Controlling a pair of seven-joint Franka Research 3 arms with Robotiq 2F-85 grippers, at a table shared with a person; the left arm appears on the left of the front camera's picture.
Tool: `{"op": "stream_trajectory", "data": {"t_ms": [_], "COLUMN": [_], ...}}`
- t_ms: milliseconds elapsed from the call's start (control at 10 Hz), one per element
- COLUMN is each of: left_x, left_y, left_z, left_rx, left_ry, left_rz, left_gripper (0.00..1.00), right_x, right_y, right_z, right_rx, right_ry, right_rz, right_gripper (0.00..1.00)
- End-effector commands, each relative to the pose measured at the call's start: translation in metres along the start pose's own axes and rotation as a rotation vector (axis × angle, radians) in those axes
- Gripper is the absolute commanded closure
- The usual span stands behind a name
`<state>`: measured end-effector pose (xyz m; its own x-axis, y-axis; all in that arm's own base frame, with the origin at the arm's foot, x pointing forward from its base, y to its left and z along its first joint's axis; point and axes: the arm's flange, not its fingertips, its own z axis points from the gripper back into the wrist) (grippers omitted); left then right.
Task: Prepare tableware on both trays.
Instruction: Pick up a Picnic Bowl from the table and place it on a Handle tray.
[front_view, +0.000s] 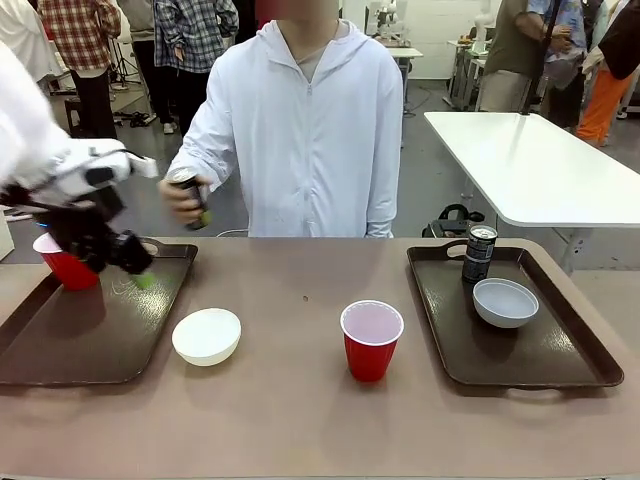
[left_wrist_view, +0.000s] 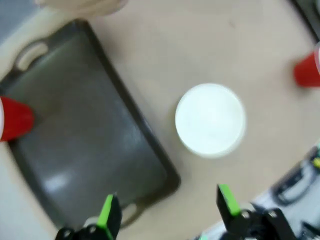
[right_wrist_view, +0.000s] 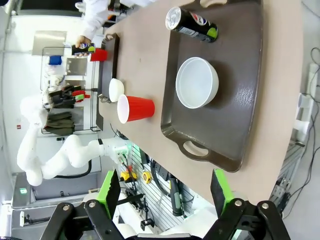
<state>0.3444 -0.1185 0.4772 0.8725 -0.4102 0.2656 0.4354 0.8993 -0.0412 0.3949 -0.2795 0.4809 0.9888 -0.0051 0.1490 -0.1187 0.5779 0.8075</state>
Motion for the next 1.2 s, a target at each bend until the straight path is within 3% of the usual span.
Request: {"op": "stream_trajectory", "data": {"t_ms": [0,200,600,800,1100], "left_x": [-0.072,-0.088,-0.079,-0.059,-0.026], "left_y": [0.025,0.046,0.051,0.023,-0.014], "left_z": [0.063,0.077,0.067,0.036,-0.018], "left_rx": [-0.069,-0.111,-0.114,-0.04,0.018], "left_ry": [0.018,-0.013,-0.052,-0.084,-0.057], "left_rz": [-0.031,-0.009,-0.002,-0.043,-0.077], "left_gripper": [0.0,0.0,0.0,0.0,0.0], "right_x": [-0.004,-0.004,-0.004,-0.004,-0.004], "right_y": [0.002,0.002,0.002,0.002,0.002], "right_z": [-0.005,-0.005,-0.005,-0.005,-0.005], "right_rx": [-0.015,-0.015,-0.015,-0.015,-0.015], "right_ry": [-0.008,-0.008,-0.008,-0.008,-0.008], "right_rz": [-0.018,-0.018,-0.018,-0.018,-0.018], "right_gripper": [0.05,0.05,0.05,0.05,0.05]}}
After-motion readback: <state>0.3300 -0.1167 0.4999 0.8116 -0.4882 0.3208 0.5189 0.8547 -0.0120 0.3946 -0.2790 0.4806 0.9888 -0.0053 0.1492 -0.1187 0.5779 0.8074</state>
